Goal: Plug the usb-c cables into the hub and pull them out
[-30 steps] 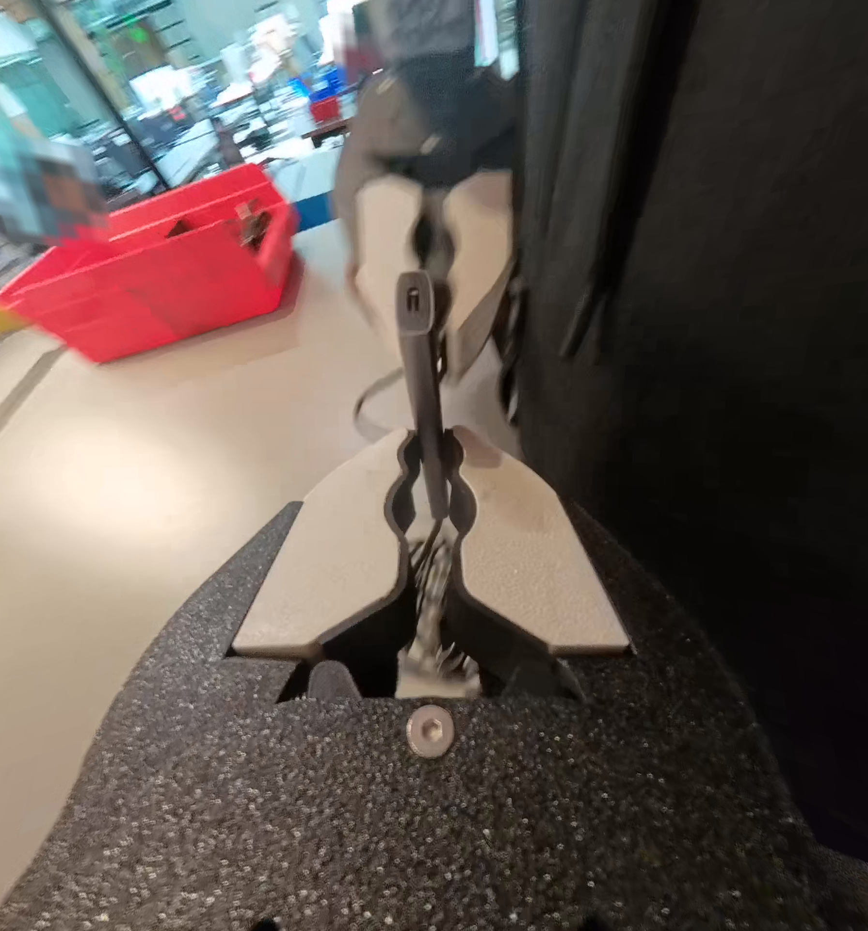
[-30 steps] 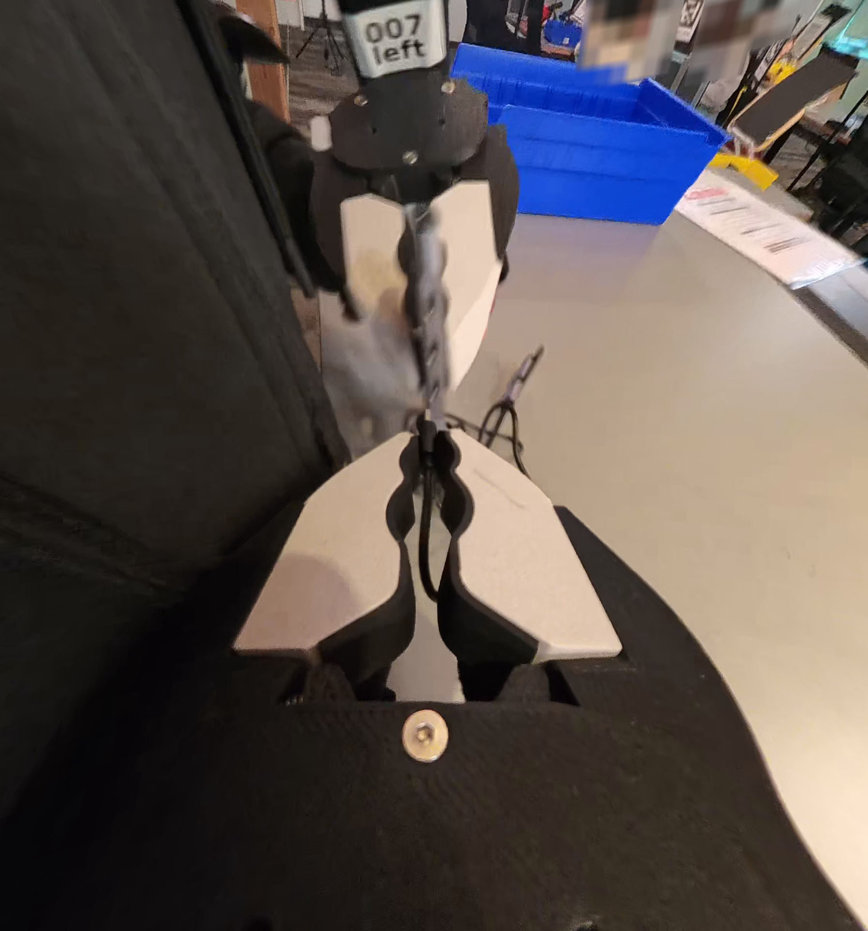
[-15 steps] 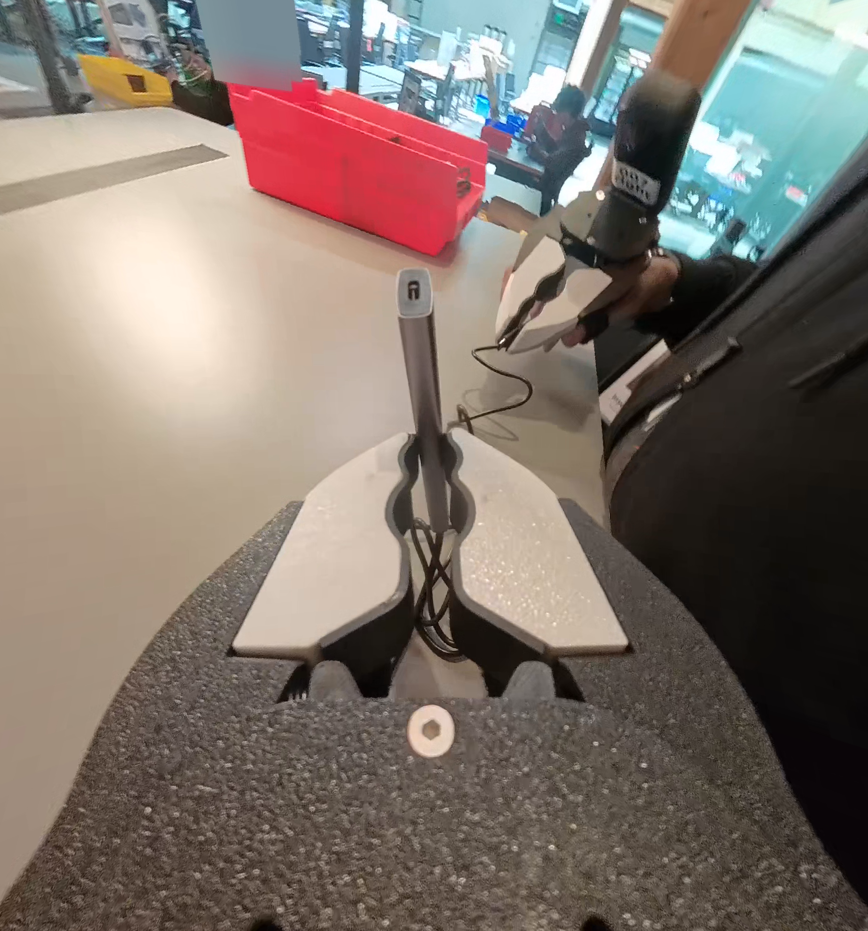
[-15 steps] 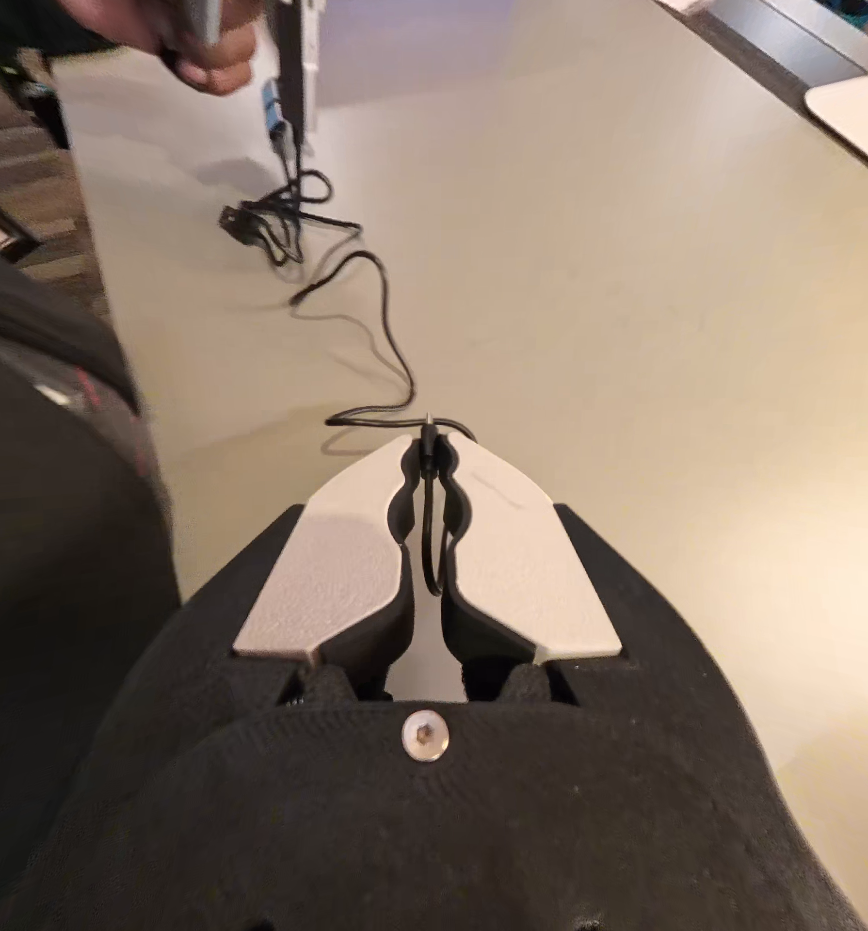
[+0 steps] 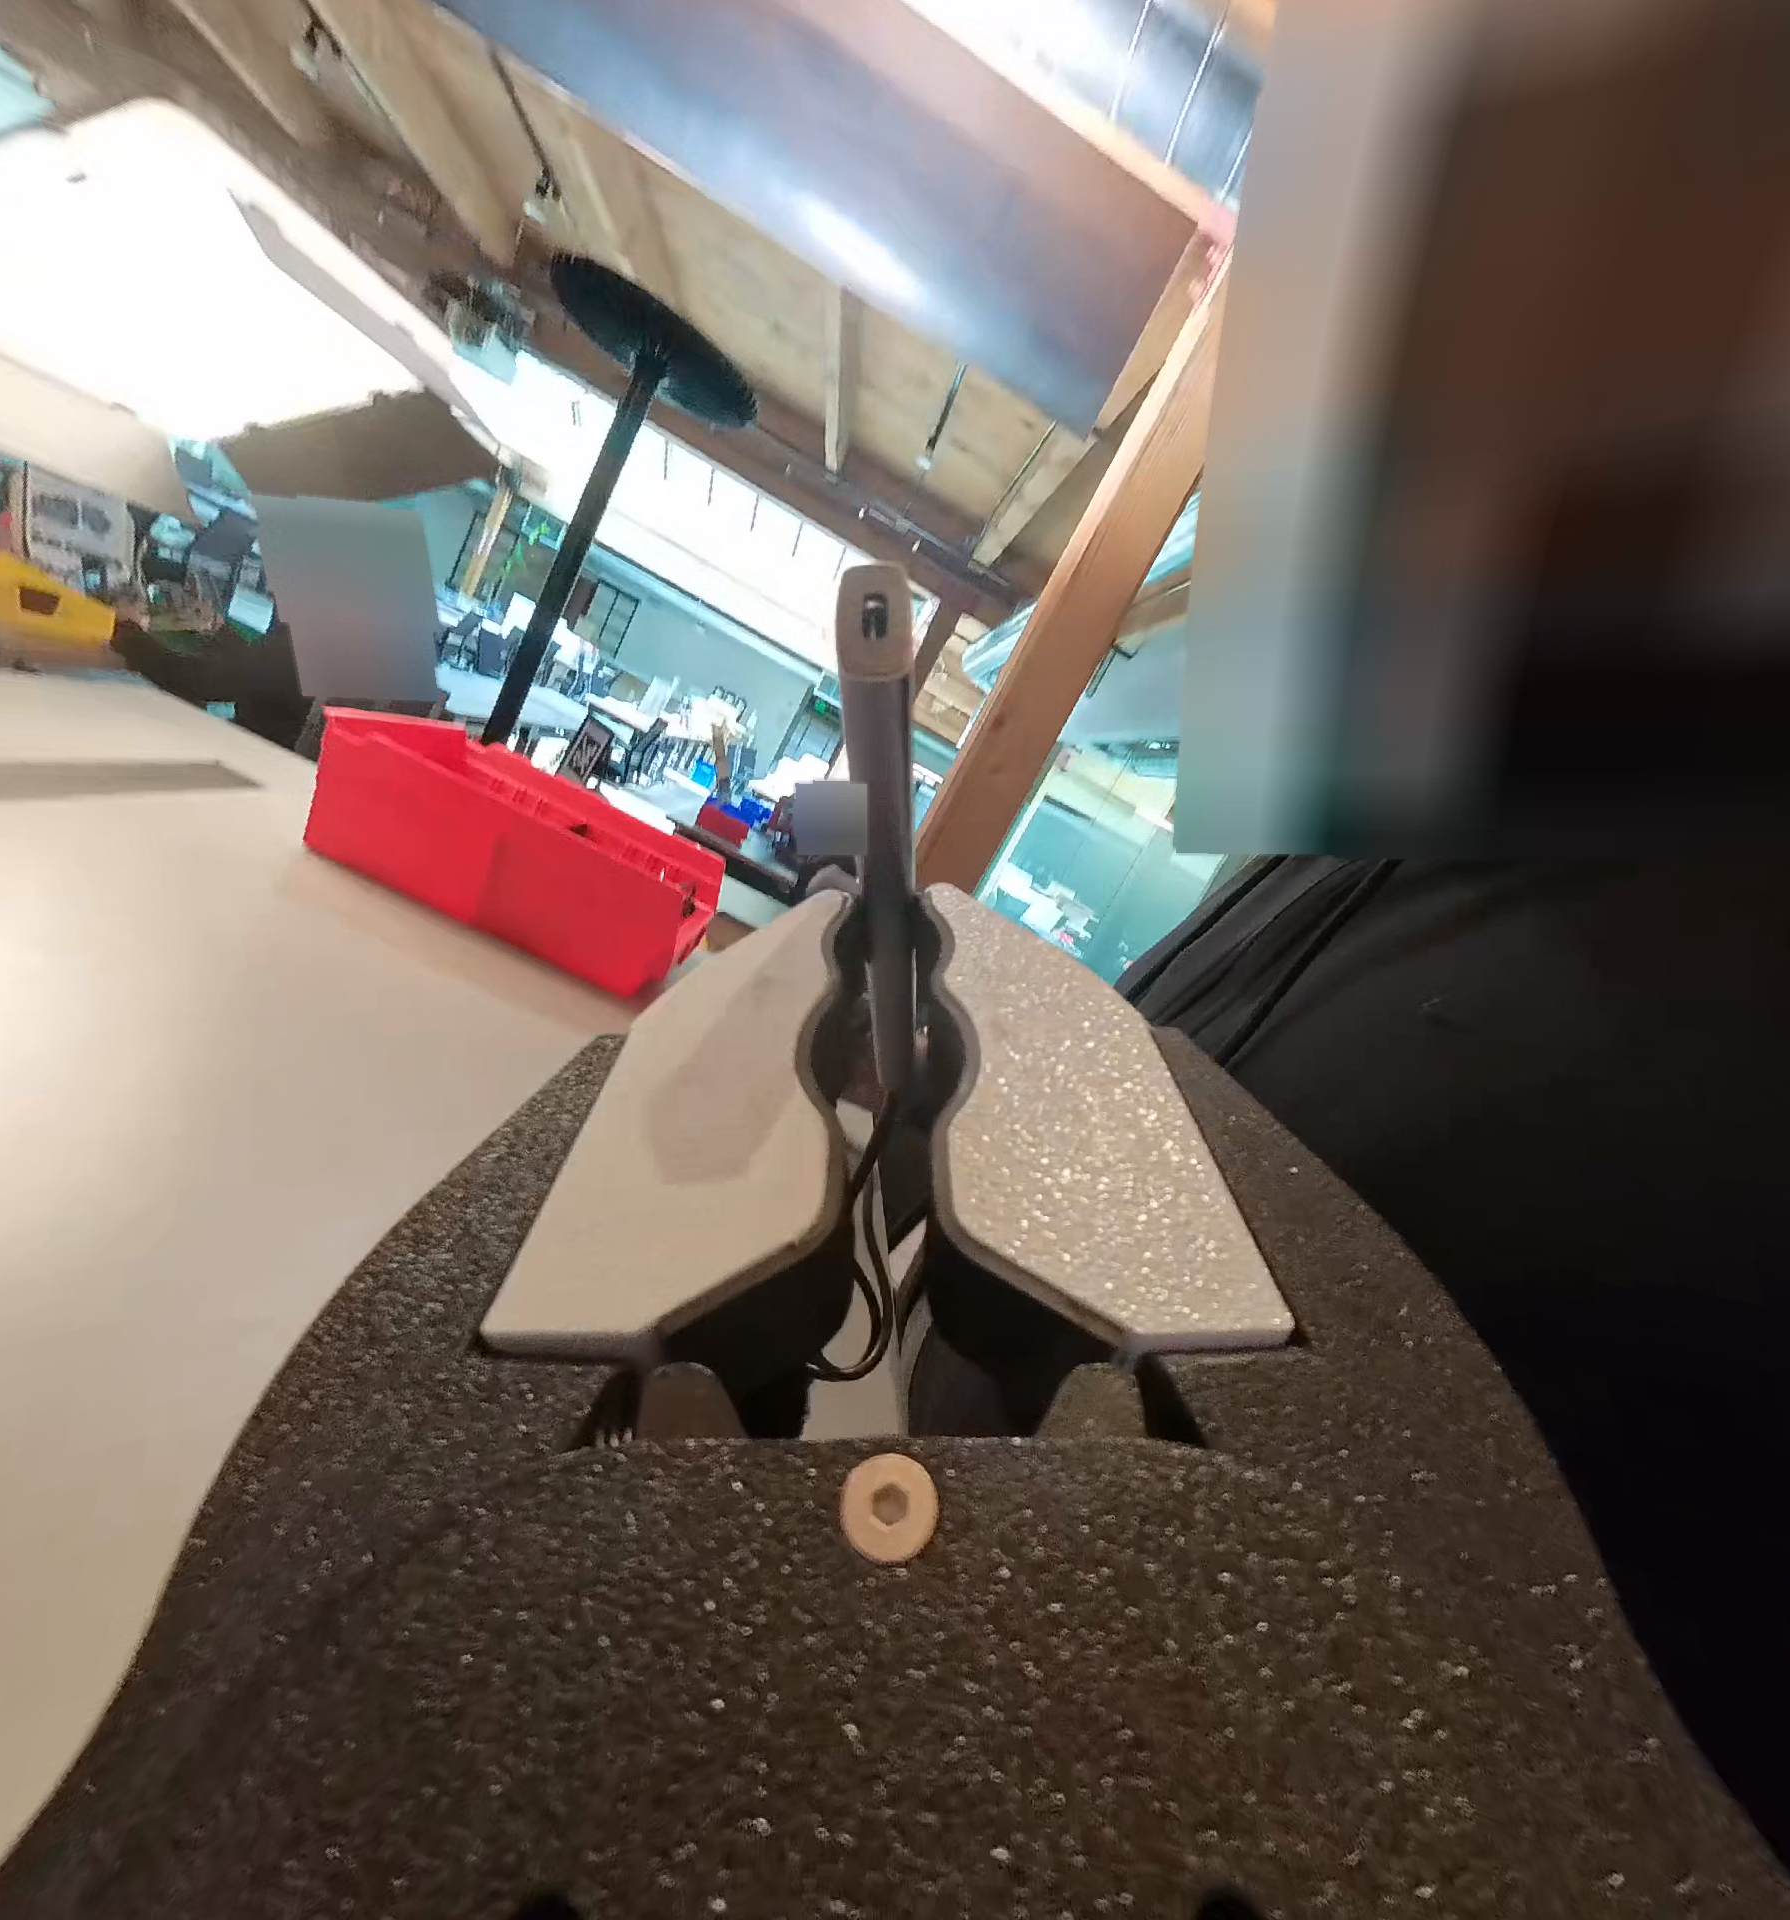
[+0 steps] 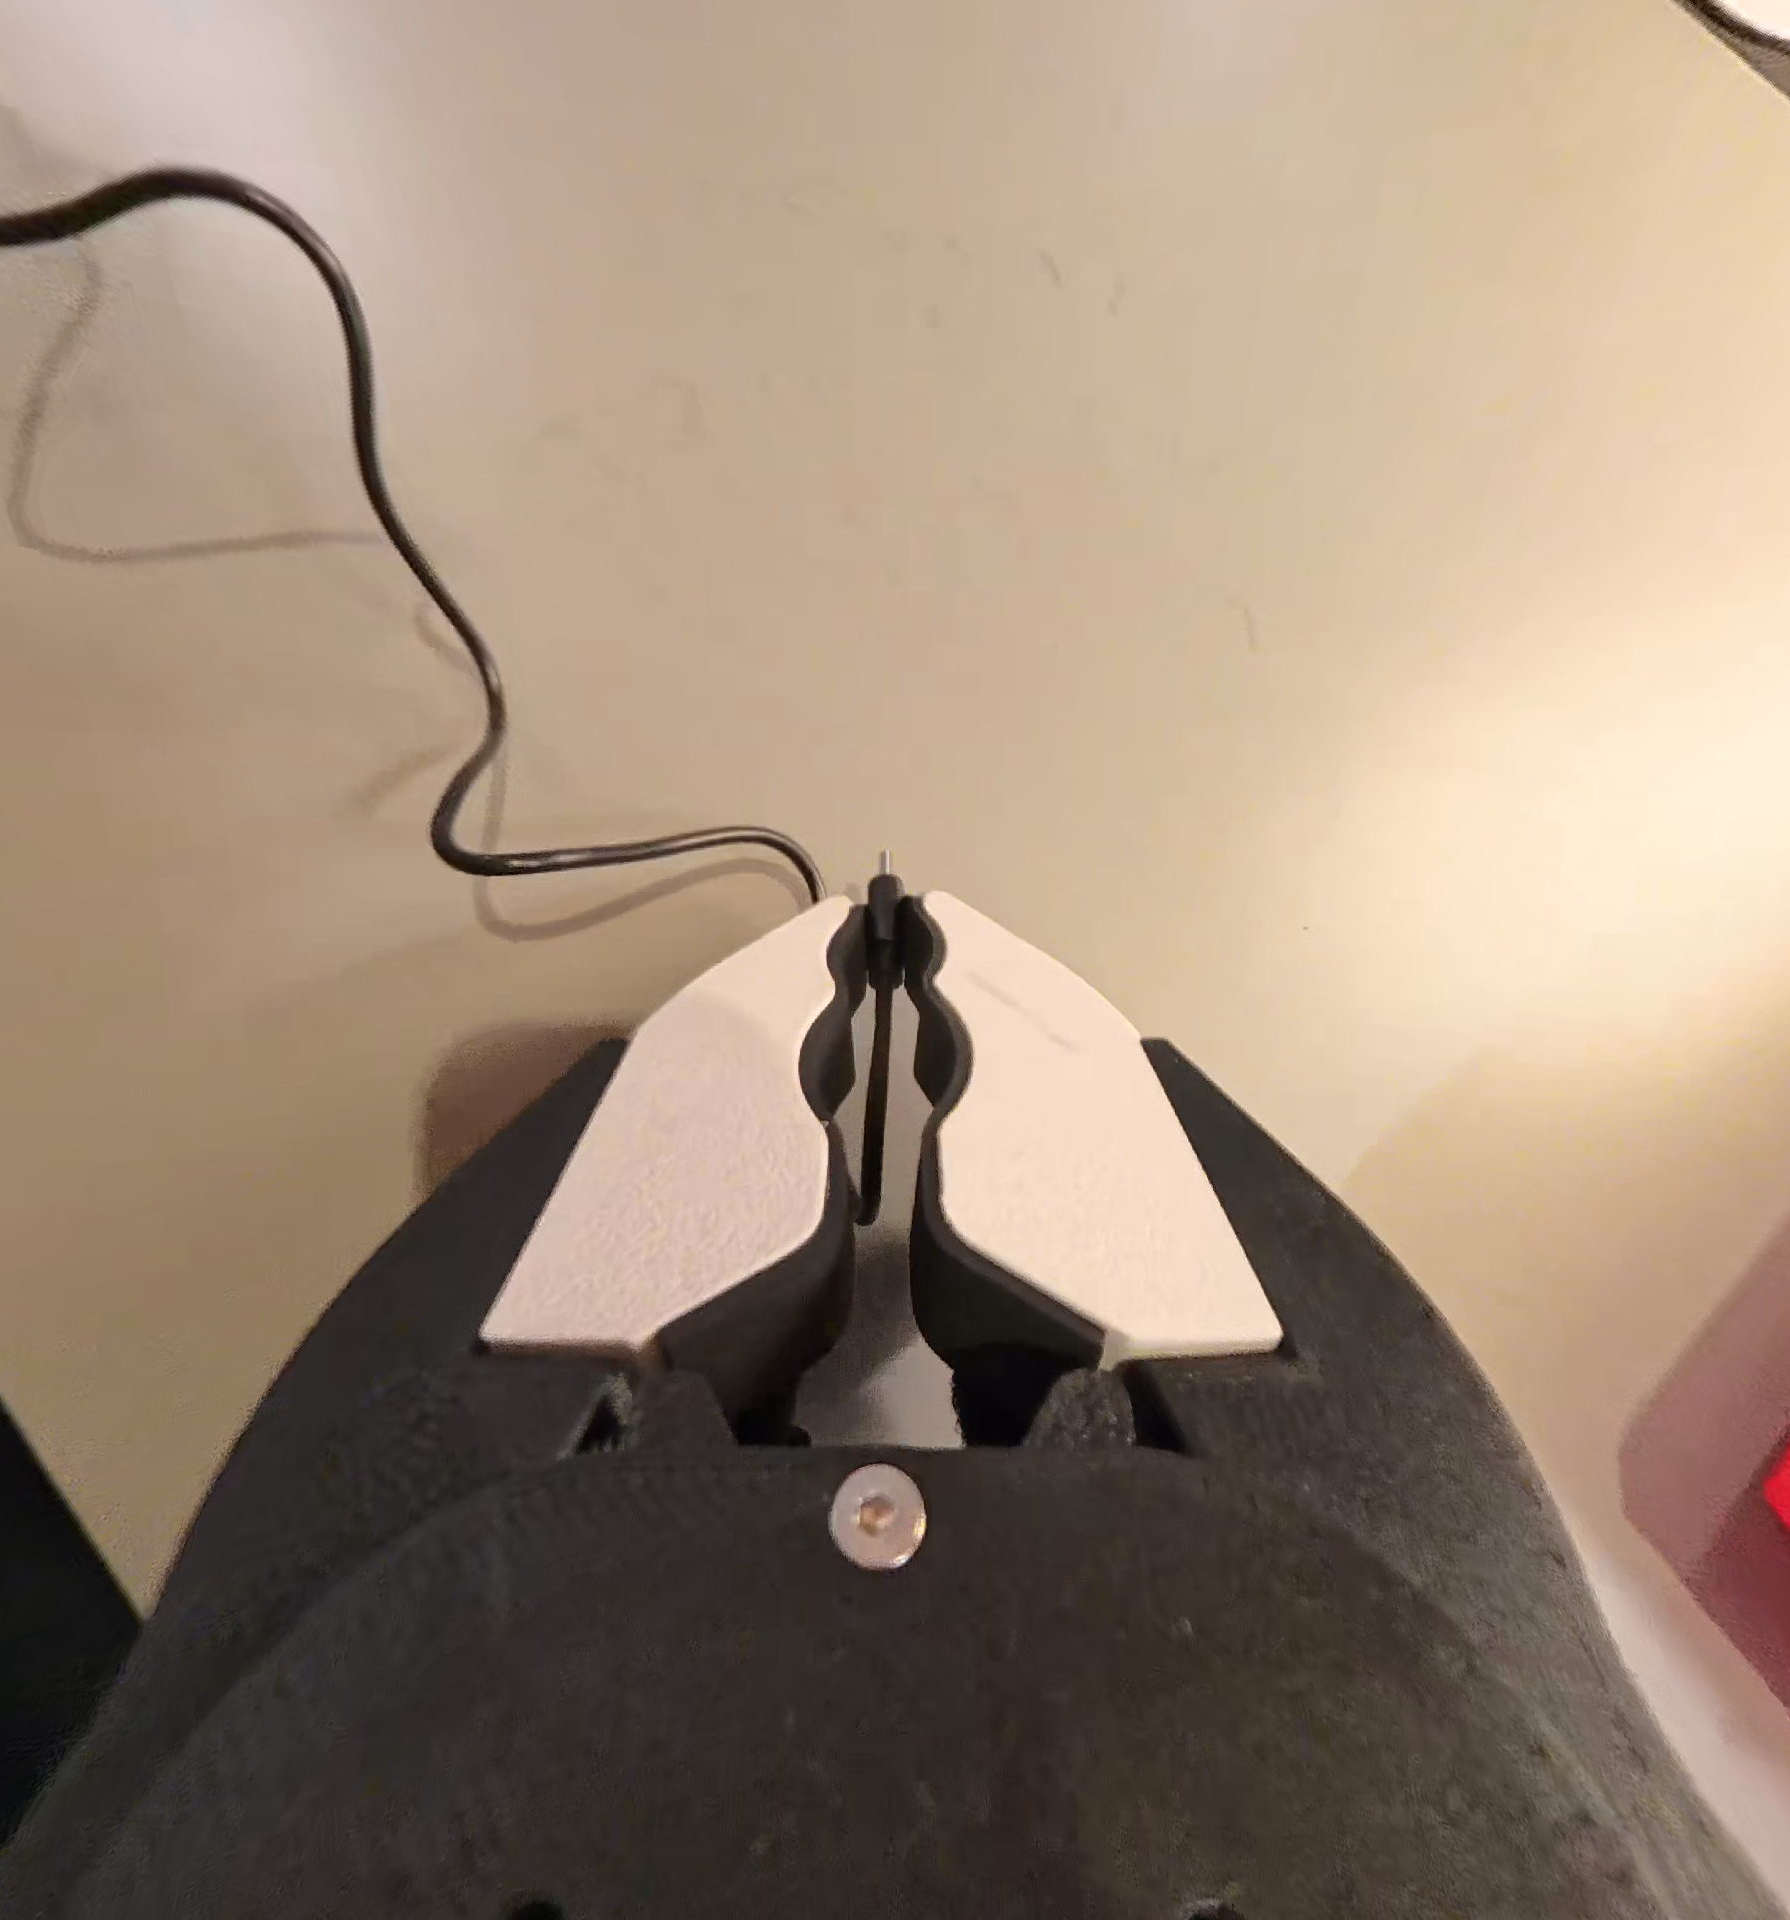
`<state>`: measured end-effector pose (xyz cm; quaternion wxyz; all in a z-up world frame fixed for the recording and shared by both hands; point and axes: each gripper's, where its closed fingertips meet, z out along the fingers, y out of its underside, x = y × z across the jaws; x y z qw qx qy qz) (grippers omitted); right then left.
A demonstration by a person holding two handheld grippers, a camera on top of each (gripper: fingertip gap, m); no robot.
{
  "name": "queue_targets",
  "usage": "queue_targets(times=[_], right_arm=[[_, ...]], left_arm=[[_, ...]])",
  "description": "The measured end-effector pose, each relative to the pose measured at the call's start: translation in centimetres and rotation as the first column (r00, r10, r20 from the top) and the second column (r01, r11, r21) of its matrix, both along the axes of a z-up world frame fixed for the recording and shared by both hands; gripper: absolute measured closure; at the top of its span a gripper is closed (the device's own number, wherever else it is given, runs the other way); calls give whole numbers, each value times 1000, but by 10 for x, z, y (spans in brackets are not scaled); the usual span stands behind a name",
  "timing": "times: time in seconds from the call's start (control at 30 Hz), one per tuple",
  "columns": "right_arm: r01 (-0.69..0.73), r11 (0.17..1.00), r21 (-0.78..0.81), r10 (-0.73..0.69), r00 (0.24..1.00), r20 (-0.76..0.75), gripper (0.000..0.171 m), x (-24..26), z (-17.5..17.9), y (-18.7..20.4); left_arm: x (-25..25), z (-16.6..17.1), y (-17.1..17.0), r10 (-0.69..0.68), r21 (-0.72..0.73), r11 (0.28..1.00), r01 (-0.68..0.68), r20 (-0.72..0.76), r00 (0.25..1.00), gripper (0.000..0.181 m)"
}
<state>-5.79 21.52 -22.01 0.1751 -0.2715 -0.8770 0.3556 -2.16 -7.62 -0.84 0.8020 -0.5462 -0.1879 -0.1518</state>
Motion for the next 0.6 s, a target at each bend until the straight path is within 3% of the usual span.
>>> queue_targets(times=[0.3, 0.5, 0.6], right_arm=[[35, 995, 98, -32, 999, -37, 164, -11, -12, 19], [79, 984, 161, -67, 995, -78, 164, -22, -14, 38], [127, 965, 231, -98, 987, -131, 164, -31, -13, 58]], left_arm=[[4, 45, -42, 105, 118, 989, -92, -107, 989, 172], [-15, 25, -53, 229, 29, 973, -228, -64, 971, 172], [-24, 26, -68, 315, 80, 947, -310, -53, 948, 172]])
